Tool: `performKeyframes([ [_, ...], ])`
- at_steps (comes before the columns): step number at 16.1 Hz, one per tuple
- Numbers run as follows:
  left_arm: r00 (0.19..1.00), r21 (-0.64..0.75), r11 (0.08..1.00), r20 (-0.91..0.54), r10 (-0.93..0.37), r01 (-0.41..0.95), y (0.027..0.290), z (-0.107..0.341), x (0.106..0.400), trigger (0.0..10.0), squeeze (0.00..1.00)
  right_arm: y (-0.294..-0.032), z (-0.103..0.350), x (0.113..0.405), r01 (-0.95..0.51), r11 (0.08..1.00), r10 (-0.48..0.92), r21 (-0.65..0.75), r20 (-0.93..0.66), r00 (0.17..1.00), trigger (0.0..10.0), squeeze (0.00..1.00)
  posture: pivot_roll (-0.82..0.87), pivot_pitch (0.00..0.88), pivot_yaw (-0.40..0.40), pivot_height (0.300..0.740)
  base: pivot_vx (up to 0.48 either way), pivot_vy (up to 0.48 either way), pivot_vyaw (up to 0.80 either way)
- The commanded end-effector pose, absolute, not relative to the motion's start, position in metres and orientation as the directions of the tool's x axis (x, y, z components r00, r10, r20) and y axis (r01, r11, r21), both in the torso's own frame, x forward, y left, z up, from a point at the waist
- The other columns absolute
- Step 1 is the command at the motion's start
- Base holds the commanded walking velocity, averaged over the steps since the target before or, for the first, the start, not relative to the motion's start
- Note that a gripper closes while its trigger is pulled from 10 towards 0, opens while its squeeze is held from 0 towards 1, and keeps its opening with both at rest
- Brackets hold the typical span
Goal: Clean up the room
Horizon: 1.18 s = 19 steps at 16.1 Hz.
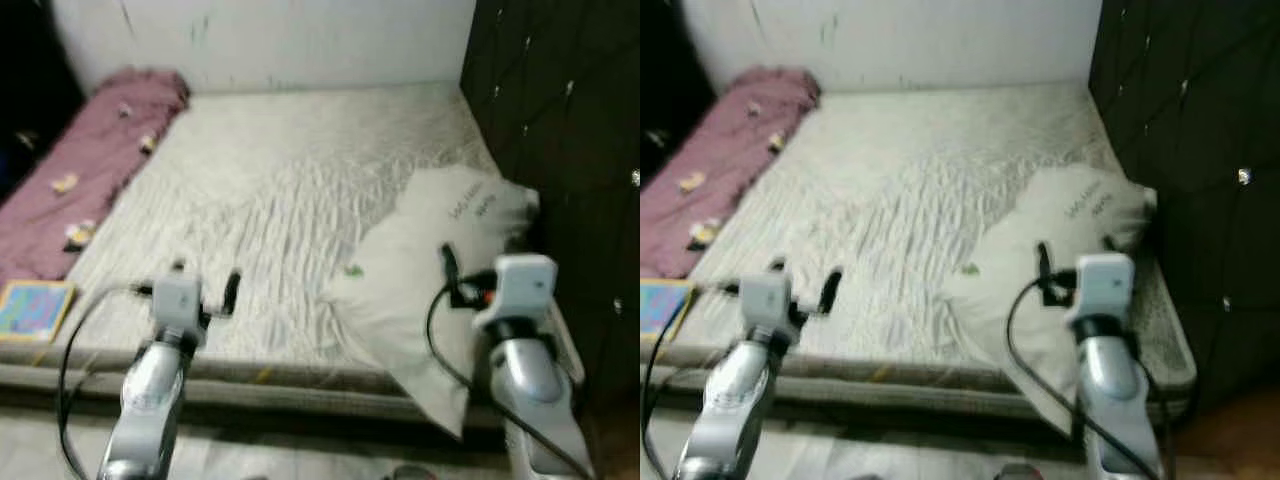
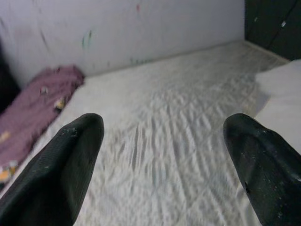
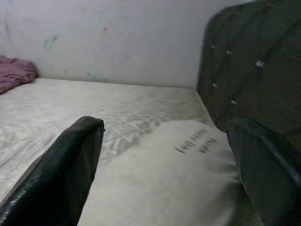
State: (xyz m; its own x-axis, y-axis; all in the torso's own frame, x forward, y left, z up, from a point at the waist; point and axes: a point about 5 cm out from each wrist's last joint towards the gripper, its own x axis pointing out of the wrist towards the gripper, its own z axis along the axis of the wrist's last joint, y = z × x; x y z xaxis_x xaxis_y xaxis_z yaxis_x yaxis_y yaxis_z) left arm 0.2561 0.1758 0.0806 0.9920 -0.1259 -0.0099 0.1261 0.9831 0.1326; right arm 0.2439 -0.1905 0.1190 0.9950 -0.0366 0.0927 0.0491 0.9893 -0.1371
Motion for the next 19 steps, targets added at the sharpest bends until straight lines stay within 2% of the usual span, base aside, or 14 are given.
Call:
performKeyframes([
  [1,0.992,0.153,0.98,-0.022,-0.127,0.129,0.181,0.08,0.257,10.0,0.0,-0.185,0.121,0.244,0.045,0.991,-0.032,-0.124,0.108,0.994,10.0,0.0,-0.17,0.0,0.135,0.74,0.0,0.0,0.0],
  [8,0.996,0.125,0.988,-0.024,-0.087,0.089,0.186,0.079,0.258,10.0,0.0,-0.182,0.121,0.25,0.024,0.993,-0.011,-0.117,0.108,0.994,10.0,0.0,-0.14,0.0,0.108,0.74,0.0,0.0,-0.06],
  [11,0.996,0.135,0.987,-0.022,-0.084,0.087,0.189,0.079,0.262,10.0,0.0,-0.18,0.122,0.253,0.035,0.993,-0.021,-0.113,0.122,0.992,10.0,0.0,-0.16,0.0,0.144,0.74,0.0,0.0,0.0],
  [13,0.989,0.145,0.979,-0.017,-0.145,0.146,0.179,0.084,0.277,10.0,0.0,-0.186,0.125,0.249,0.105,0.989,-0.089,-0.102,0.145,0.985,10.0,0.0,-0.2,0.0,0.196,0.74,0.0,0.0,0.0],
  [15,0.986,0.146,0.975,-0.014,-0.164,0.165,0.177,0.086,0.282,10.0,0.0,-0.188,0.122,0.244,0.124,0.987,-0.109,-0.099,0.141,0.984,10.0,0.0,-0.22,0.0,0.209,0.74,0.0,0.0,0.0],
  [18,0.991,0.126,0.983,-0.014,-0.134,0.135,0.179,0.084,0.276,10.0,0.0,-0.184,0.12,0.248,0.083,0.991,-0.069,-0.103,0.129,0.989,10.0,0.0,-0.17,0.0,0.164,0.74,0.0,0.0,0.0],
  [19,0.995,0.116,0.989,-0.004,-0.095,0.095,0.183,0.082,0.27,10.0,0.0,-0.179,0.12,0.255,0.037,0.994,-0.024,-0.107,0.122,0.992,10.0,0.0,-0.12,0.0,0.097,0.74,0.0,0.0,0.0],
])
